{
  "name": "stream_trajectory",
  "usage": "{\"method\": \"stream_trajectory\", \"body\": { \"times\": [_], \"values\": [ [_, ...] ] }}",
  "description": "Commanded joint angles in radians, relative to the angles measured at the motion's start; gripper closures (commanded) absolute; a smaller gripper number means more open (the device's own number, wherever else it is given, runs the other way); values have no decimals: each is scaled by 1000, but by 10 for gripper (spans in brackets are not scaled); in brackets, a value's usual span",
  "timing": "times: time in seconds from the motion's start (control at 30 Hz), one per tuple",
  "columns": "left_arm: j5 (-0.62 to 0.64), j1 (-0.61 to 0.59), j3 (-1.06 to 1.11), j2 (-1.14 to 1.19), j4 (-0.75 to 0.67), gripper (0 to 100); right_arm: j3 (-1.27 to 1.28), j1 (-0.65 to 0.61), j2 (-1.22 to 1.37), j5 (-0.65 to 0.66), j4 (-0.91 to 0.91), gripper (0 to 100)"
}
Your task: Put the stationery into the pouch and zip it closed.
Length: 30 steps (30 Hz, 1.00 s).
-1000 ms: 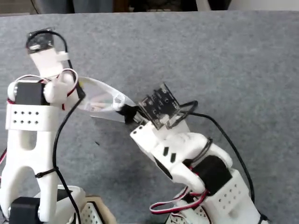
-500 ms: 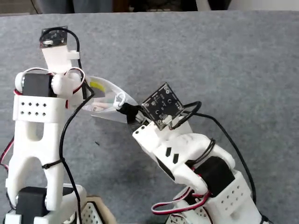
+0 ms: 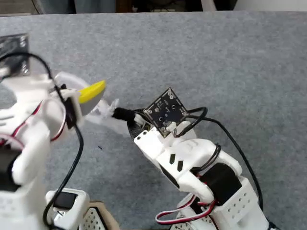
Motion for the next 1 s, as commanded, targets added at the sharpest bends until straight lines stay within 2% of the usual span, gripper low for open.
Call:
{"method": "stream_trajectory", "body": {
  "times": [0.0, 0.1, 0.27, 0.43, 0.57, 0.73, 0.97],
  "values": [
    [-5, 4, -41, -40, 0, 676, -16, 2, -8, 9, 3, 986],
    [-5, -31, -38, -54, 0, 675, 12, 35, -15, 9, 3, 986],
    [-5, -206, -27, -51, -21, 674, -45, 84, -16, 9, 11, 986],
    [0, -394, 41, -18, -101, 674, -252, 127, -15, 9, 2, 986],
    [74, -521, 102, 6, -115, 674, -453, 155, -8, 14, 2, 986],
    [87, -552, 196, 3, -103, 674, -645, 163, 21, 17, -2, 986],
    [87, -527, 311, 3, -40, 674, -742, 269, 58, 17, 12, 986]
  ]
}}
